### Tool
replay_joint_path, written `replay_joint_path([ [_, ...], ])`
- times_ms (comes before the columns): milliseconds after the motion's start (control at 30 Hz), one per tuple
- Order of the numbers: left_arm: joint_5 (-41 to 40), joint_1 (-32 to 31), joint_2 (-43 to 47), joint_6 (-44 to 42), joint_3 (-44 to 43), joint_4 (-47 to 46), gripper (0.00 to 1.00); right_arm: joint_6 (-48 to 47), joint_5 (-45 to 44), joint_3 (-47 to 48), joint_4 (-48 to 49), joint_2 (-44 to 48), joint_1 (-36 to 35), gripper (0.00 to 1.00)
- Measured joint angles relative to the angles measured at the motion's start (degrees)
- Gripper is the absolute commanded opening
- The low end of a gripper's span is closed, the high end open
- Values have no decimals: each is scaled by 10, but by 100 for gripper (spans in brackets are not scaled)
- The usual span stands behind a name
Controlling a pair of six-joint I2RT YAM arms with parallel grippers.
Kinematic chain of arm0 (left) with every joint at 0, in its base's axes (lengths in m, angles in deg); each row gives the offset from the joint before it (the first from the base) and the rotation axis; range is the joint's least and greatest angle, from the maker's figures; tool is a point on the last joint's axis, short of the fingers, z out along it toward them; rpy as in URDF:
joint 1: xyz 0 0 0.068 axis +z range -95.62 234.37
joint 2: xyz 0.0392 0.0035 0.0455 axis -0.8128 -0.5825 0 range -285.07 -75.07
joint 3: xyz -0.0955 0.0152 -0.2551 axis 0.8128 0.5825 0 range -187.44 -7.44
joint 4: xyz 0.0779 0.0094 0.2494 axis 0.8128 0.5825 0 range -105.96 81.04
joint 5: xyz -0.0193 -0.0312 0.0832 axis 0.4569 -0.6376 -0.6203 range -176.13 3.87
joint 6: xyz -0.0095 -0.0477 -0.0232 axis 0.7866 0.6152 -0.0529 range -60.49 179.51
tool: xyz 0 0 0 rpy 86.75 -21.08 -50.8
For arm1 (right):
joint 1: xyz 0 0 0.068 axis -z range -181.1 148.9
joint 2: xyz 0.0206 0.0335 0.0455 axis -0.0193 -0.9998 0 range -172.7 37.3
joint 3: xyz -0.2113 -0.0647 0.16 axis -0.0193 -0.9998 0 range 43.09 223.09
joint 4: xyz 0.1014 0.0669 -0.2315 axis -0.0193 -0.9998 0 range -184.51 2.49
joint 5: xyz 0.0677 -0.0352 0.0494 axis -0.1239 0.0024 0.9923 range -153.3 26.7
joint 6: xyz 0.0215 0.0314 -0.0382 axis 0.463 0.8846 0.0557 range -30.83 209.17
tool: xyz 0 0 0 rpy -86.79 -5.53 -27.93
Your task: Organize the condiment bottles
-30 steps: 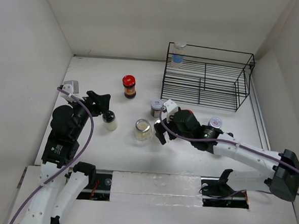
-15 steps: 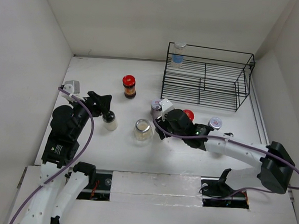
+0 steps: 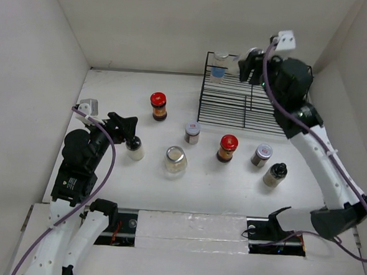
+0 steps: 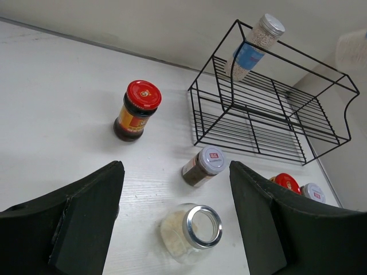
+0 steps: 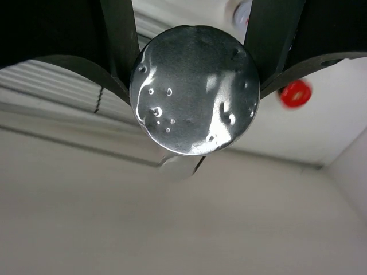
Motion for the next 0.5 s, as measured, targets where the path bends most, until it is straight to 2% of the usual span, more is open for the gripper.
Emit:
replay_joint_path([
  [167,0,0,0,0,0,0,70,-7,19,212,-40,-155,110,37],
  [400,2,0,0,0,0,0,70,-12,70,424,-152,-358,167,36],
  [500,3,0,0,0,0,0,70,-12,92,466,-184,-409,181,36],
])
